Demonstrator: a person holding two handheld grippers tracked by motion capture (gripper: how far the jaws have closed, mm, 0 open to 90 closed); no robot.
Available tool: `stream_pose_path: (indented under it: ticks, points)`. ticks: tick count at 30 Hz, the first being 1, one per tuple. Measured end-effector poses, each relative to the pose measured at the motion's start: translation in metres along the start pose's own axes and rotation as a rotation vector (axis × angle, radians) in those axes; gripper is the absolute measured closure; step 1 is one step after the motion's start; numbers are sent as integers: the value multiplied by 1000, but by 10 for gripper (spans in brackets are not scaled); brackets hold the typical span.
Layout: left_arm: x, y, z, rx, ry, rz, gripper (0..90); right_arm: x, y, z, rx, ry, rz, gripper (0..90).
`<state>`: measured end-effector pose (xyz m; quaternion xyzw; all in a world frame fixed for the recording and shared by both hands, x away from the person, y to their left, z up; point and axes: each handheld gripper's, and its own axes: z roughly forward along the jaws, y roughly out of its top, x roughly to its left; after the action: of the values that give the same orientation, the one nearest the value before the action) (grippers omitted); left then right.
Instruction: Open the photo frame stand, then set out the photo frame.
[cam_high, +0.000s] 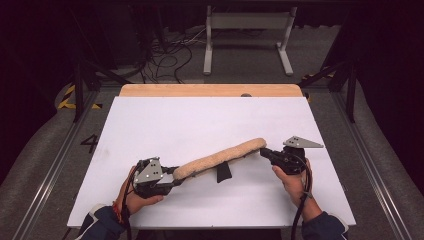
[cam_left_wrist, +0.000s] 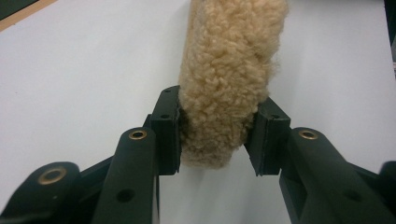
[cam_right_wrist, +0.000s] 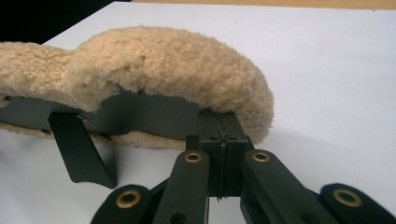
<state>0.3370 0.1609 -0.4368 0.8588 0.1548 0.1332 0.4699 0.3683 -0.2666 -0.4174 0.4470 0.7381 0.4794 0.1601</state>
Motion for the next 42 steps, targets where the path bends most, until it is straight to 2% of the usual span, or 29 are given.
stream_pose_path:
  ticks: [10,23,29,36,42]
  points:
    - [0,0,0,0,-6,6,611,0,0,1,-2,-2,-1,900]
    - [-4,0,1,-10,-40,13,614,1,2,9,5,2,-6,900]
    - [-6,1,2,-6,-50,19,617,-5,4,15,-3,35,28,900]
    - [-12,1,2,-5,-47,30,612,-5,7,18,-2,11,33,900]
    - [-16,3,4,-11,-72,41,611,-9,11,21,-6,-2,45,900]
